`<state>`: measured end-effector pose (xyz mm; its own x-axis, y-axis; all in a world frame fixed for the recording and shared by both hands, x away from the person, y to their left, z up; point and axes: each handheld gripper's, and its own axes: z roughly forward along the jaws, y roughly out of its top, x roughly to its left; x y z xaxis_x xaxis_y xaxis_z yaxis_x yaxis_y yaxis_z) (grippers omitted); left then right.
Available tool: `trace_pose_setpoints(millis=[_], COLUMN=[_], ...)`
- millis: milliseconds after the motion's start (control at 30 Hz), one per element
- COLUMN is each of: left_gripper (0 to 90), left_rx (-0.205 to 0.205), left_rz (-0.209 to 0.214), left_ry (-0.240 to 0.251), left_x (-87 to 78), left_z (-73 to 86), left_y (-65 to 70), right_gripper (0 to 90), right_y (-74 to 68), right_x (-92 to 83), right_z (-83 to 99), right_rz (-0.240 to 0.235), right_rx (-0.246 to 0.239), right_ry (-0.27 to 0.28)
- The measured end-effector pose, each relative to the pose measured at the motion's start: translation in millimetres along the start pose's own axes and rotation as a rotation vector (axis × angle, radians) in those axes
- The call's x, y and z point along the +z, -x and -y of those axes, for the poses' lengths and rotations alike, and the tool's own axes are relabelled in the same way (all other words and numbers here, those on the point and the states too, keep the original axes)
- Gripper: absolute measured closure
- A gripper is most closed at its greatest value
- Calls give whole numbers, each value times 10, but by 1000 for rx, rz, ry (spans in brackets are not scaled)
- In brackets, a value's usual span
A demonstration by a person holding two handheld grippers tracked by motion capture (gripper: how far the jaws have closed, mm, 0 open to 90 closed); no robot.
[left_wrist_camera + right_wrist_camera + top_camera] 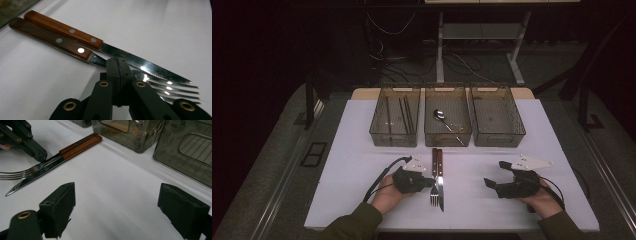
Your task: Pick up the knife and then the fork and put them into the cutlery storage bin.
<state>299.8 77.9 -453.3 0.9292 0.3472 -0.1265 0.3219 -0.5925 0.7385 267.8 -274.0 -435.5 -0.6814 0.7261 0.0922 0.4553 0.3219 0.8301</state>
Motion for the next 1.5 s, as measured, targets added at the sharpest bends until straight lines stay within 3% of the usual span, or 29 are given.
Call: trace_pose_setpoints(millis=[433,667,1500], left_gripper=[892,892,893], left_rx=[21,60,78], left_rz=[28,35,43], left_ry=[4,0,21], left_x=[94,161,449], left_z=[-57,-116,-339], left_y=[62,55,68], right_gripper=[147,147,147], right_y=[-6,-7,-2], right_x=[2,8,-4], right_z=[0,1,0], right_rz=[-3,-6,-7], right_rx=[2,2,-11], right_ry=[-1,-5,-3])
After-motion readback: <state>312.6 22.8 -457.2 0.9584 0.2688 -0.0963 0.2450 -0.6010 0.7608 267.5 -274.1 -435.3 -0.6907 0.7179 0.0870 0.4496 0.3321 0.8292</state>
